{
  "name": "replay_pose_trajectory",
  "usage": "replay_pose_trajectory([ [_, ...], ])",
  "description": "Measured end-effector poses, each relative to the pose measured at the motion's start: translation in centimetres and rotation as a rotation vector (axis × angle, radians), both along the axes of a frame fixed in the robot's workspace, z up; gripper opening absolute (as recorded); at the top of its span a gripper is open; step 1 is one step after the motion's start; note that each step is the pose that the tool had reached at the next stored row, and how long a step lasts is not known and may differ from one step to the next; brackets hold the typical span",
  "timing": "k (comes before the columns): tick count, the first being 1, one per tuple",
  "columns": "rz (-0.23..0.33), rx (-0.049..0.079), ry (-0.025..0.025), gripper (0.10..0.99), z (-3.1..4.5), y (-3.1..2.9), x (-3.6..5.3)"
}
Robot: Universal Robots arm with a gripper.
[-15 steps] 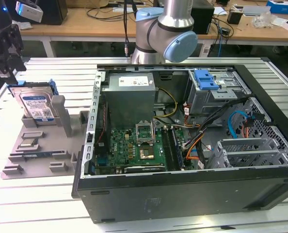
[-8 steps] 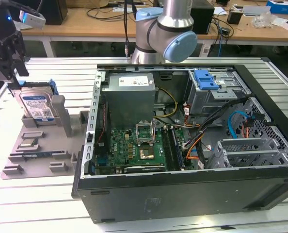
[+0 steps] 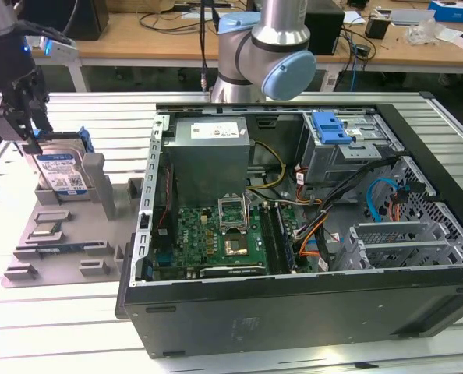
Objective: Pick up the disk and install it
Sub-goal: 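Pick up the disk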
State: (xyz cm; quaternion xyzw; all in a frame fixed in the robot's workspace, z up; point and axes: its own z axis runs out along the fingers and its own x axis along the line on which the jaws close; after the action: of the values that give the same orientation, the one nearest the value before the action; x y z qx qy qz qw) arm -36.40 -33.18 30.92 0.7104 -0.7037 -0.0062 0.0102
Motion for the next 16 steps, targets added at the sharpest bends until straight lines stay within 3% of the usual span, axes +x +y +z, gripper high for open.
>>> replay_pose_trajectory([
  [8,0.017,-0.003,0.0002,0.600,-1.88,0.11,-0.32],
  [16,0.018,-0.003,0.0000,0.584,-1.96,0.11,-0.10],
])
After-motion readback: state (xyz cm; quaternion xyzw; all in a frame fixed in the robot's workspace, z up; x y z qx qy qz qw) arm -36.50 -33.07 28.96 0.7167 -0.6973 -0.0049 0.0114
